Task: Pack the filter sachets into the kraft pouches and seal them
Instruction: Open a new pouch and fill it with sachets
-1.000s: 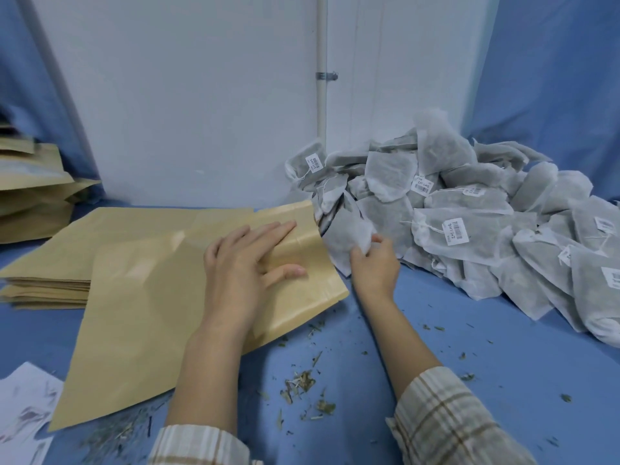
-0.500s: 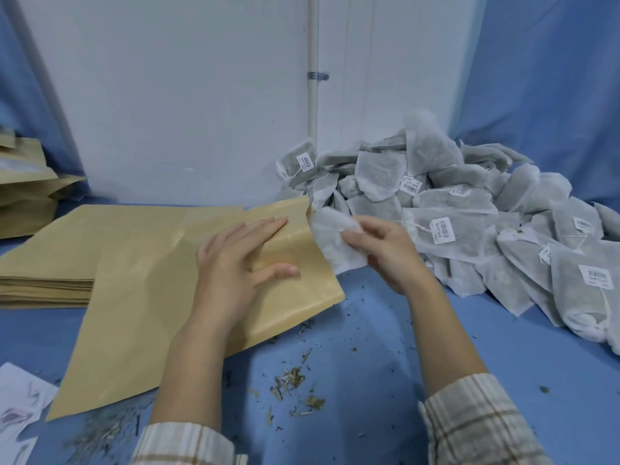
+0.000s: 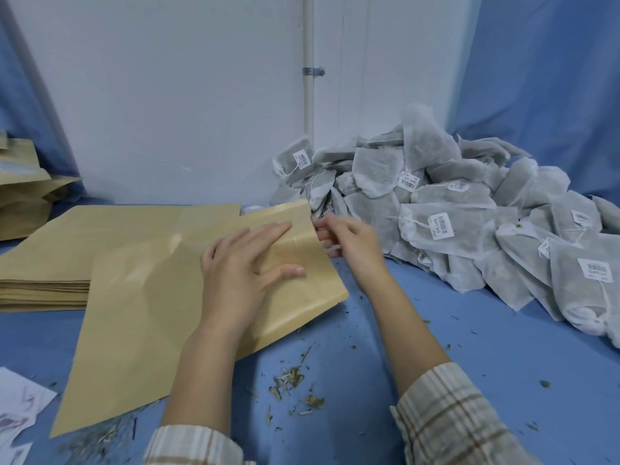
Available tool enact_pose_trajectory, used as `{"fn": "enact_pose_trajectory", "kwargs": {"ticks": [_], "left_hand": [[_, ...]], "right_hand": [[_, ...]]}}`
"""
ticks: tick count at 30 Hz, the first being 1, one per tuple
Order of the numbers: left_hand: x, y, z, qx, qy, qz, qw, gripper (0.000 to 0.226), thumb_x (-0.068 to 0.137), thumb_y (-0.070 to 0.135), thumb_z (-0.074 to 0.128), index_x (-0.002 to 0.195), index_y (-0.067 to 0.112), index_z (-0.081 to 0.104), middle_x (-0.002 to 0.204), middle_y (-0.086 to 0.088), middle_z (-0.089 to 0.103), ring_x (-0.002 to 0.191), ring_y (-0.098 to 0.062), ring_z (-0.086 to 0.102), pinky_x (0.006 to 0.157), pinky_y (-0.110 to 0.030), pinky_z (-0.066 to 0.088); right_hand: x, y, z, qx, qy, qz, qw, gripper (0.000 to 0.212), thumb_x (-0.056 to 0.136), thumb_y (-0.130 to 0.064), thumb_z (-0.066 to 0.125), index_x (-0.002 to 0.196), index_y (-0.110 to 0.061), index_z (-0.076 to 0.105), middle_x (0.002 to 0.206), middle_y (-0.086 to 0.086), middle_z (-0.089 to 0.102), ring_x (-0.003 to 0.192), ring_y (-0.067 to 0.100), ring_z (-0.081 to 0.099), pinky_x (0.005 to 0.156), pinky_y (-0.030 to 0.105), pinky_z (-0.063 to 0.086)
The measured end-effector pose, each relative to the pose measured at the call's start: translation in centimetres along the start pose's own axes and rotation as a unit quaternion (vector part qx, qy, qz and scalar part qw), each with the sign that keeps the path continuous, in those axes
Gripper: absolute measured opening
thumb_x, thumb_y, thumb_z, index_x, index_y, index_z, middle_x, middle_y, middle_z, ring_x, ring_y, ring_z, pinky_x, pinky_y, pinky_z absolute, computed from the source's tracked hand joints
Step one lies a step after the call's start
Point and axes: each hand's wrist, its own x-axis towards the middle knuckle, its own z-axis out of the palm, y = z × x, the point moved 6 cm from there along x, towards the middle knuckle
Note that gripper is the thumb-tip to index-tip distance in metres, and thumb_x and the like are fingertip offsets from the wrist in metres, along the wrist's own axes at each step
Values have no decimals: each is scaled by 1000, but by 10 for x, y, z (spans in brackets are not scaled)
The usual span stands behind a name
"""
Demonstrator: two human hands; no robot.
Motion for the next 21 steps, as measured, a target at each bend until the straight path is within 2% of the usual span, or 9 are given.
{"fn": "enact_pose_trajectory", "kwargs": {"ticks": [2, 3, 6, 8, 10, 12, 16, 19, 21], "left_hand": [[-1, -2, -1, 4, 13, -14, 1000, 66, 61, 64, 61, 122, 39, 60, 123, 16, 61, 122, -18, 49, 107, -46, 26], [-1, -2, -1, 6, 14, -17, 1000, 65, 61, 64, 61, 122, 39, 60, 124, 17, 61, 123, -17, 49, 107, -46, 26], [-1, -1, 0, 11, 11, -14, 1000, 65, 62, 63, 62, 122, 38, 61, 125, 16, 61, 124, -18, 48, 107, -46, 27], [-2, -2, 0, 9, 11, -16, 1000, 65, 62, 63, 63, 122, 40, 61, 125, 16, 61, 124, -17, 48, 108, -45, 26], [-2, -3, -1, 4, 15, -23, 1000, 65, 61, 63, 63, 122, 41, 60, 123, 15, 62, 122, -18, 48, 108, -44, 25], [-2, -4, -2, 8, 22, -28, 999, 65, 60, 64, 62, 122, 42, 59, 124, 15, 61, 122, -17, 48, 109, -42, 23], [-1, -4, -2, 19, 19, -27, 999, 65, 62, 64, 62, 122, 41, 59, 122, 12, 63, 121, -19, 49, 108, -45, 25], [-2, -5, -4, 13, 26, -31, 999, 66, 61, 64, 62, 123, 41, 60, 122, 12, 63, 121, -19, 50, 107, -46, 26], [-2, -5, -6, 12, 32, -36, 999, 66, 61, 65, 60, 122, 41, 59, 122, 13, 63, 121, -19, 49, 108, -45, 25]], "right_hand": [[5, 3, -25, -231, 153, -71, 958, 28, 92, -40, 47, 97, -29, 71, 112, -8, 59, 105, 12, 49, 89, 21, 43], [9, 9, -28, -345, 153, -72, 923, 32, 93, -44, 44, 110, -30, 67, 133, -4, 47, 123, 16, 35, 104, 30, 34], [21, 38, -14, -507, 17, -35, 861, 53, 97, -51, 28, 144, -28, 33, 158, -5, 3, 144, 19, -6, 115, 41, 3], [25, 43, -5, -541, -9, -49, 840, 58, 99, -48, 23, 149, -20, 17, 158, -5, -5, 144, 17, -12, 115, 41, -4], [27, 35, -3, -522, 24, -73, 850, 56, 100, -42, 25, 149, -15, 16, 158, -5, -1, 144, 14, -9, 116, 40, -3], [21, 18, -6, -475, 100, -133, 864, 53, 100, -39, 33, 146, -14, 29, 156, -4, 16, 144, 12, 4, 114, 36, 1], [-4, -18, -25, -219, 290, -243, 899, 28, 84, -25, 68, 109, -12, 68, 120, -3, 62, 119, 7, 51, 101, 20, 32], [0, -13, -39, 8, 269, -135, 954, 22, 74, -21, 74, 91, -32, 66, 95, -25, 62, 97, -12, 54, 83, 13, 43], [8, -7, -46, 82, 211, -78, 971, 32, 72, -18, 75, 91, -40, 61, 105, -17, 62, 104, 7, 59, 87, 29, 50]]}}
